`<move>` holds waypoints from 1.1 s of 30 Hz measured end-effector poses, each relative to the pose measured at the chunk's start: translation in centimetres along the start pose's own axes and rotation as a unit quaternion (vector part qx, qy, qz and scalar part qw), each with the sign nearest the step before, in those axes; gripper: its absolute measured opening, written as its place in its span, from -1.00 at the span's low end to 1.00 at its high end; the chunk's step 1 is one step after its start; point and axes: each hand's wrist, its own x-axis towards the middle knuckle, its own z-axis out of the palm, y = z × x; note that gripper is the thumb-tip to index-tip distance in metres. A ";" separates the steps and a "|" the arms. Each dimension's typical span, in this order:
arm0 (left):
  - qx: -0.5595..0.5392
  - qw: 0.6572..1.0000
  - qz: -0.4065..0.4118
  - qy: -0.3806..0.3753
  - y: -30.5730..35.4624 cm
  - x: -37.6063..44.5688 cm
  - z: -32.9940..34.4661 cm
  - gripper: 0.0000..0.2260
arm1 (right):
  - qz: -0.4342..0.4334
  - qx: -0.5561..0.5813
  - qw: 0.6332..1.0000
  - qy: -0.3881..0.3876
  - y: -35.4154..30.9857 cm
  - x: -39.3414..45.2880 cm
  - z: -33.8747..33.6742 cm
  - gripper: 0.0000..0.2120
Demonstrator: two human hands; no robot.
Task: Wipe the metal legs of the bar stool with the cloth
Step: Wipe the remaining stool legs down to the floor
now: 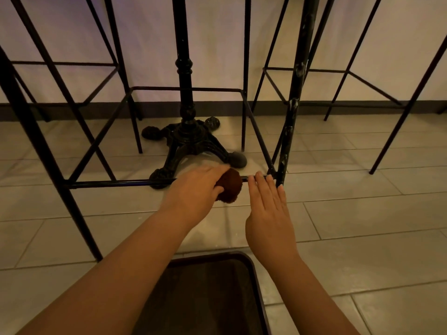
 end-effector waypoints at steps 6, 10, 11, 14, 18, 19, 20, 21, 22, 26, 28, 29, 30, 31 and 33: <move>0.086 0.993 -0.009 -0.074 1.9 2.2 0.0 -0.70 | -0.009 0.019 1.000 0.015 0.8 0.0 0.7 -0.25; 0.089 0.993 0.006 -0.073 2.5 2.8 0.6 -0.70 | -0.018 0.031 0.999 0.021 1.1 -0.1 0.9 -0.29; 0.087 0.994 0.009 -0.060 2.5 2.6 0.8 -0.70 | -0.016 0.039 0.999 0.016 1.1 -0.1 0.9 -0.28; 0.068 0.998 0.014 -0.012 2.2 1.8 1.5 -0.70 | -0.015 0.070 0.997 0.008 1.0 -0.1 0.6 -0.22; 0.032 0.998 0.019 0.043 1.7 1.3 2.0 -0.70 | 0.002 0.196 0.979 0.053 1.8 -1.3 0.3 -0.38; 0.019 0.998 0.016 0.051 1.7 1.2 2.1 -0.70 | 0.035 0.237 0.967 0.081 2.1 -1.7 0.1 -0.44; 0.006 0.998 0.011 0.058 1.8 1.1 2.1 -0.71 | 0.076 0.268 0.954 0.112 2.4 -1.9 -0.1 -0.48; -0.008 0.998 0.002 0.065 1.9 1.1 2.1 -0.71 | 0.118 0.289 0.940 0.140 2.8 -2.0 -0.2 -0.51; -0.021 0.997 -0.009 0.071 2.0 1.1 2.1 -0.72 | 0.154 0.304 0.926 0.161 3.1 -1.9 -0.3 -0.53; -0.047 0.996 -0.036 0.066 2.1 1.3 2.1 -0.74 | 0.218 0.356 0.899 0.131 3.3 -0.7 -0.1 -0.55; -0.053 0.996 -0.034 0.061 2.1 1.2 2.2 -0.72 | 0.208 0.373 0.896 0.125 3.1 -0.2 -0.1 -0.59; -0.055 0.996 -0.029 0.060 2.2 1.1 2.3 -0.70 | 0.207 0.379 0.892 0.133 3.1 0.1 -0.1 -0.62; -0.056 0.996 -0.025 0.060 2.2 1.1 2.4 -0.69 | 0.214 0.387 0.885 0.142 3.2 0.3 -0.2 -0.65; -0.055 0.996 -0.022 0.062 2.2 1.2 2.5 -0.67 | 0.225 0.400 0.876 0.150 3.3 0.5 -0.2 -0.68; -0.046 0.997 -0.018 0.064 2.2 1.4 2.6 -0.68 | 0.252 0.426 0.854 0.158 3.6 0.9 -0.2 -0.72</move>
